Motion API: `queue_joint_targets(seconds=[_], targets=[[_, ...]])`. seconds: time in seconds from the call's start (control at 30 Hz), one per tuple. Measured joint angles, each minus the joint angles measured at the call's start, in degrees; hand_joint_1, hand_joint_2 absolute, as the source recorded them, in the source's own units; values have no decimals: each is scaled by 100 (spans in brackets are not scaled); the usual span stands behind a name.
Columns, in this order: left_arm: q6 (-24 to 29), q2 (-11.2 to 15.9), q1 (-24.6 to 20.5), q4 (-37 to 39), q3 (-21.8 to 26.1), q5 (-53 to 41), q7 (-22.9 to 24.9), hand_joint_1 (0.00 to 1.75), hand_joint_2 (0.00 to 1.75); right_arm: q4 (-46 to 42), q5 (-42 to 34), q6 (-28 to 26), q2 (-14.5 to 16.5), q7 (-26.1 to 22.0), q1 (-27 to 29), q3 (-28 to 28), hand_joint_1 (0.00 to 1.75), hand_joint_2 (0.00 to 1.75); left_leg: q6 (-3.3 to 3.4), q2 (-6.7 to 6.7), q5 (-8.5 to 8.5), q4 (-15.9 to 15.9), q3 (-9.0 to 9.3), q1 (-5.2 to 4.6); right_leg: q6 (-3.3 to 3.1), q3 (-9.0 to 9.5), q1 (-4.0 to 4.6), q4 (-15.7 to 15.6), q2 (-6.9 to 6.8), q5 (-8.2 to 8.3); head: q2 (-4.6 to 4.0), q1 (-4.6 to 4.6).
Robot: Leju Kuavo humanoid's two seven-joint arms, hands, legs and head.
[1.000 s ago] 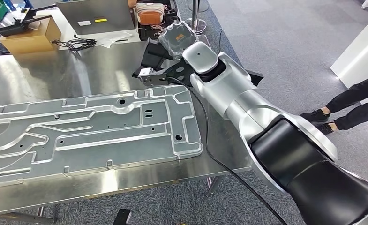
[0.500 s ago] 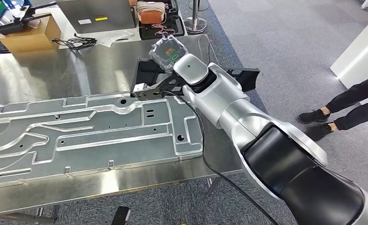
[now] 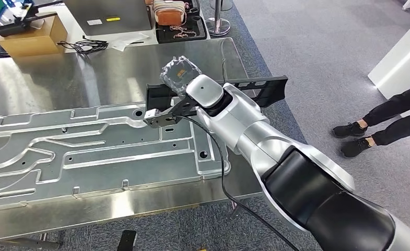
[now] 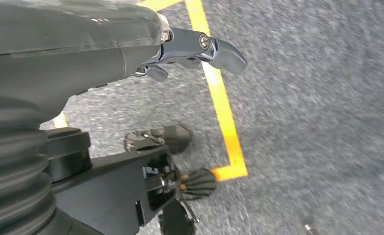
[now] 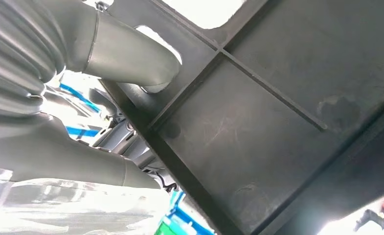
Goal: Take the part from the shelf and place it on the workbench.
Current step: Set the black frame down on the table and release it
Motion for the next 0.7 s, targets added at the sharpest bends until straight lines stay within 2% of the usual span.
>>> queue_joint_targets(seconds=[0.1,0.23,0.37,0.57,0.7], targets=[[-38,160,21,-1,-5,-53,-190,0,175,38,0,-3,-69,-14,55,0,175,175,0,0,0,0,-1,0,0,2,0,-2,-1,0,0,0],[-89,422,72,-1,-13,-86,-212,0,175,57,0,-2,-136,-54,86,0,175,175,0,1,-1,0,-1,-2,0,2,-1,-8,0,0,0,0],[-27,539,103,-1,-13,-87,-176,0,175,59,1,9,-161,-87,108,0,0,0,1,1,-1,0,-1,-2,0,3,-1,-12,-1,0,0,0],[152,581,172,-1,-13,-137,-46,0,175,59,7,9,-169,-165,111,0,0,0,1,2,-1,0,5,-2,0,8,-1,-13,0,0,0,0],[171,616,207,-1,-13,-148,9,0,0,59,7,11,-169,-206,107,0,0,0,1,3,-1,0,11,-1,1,12,0,-13,-1,0,0,0]])
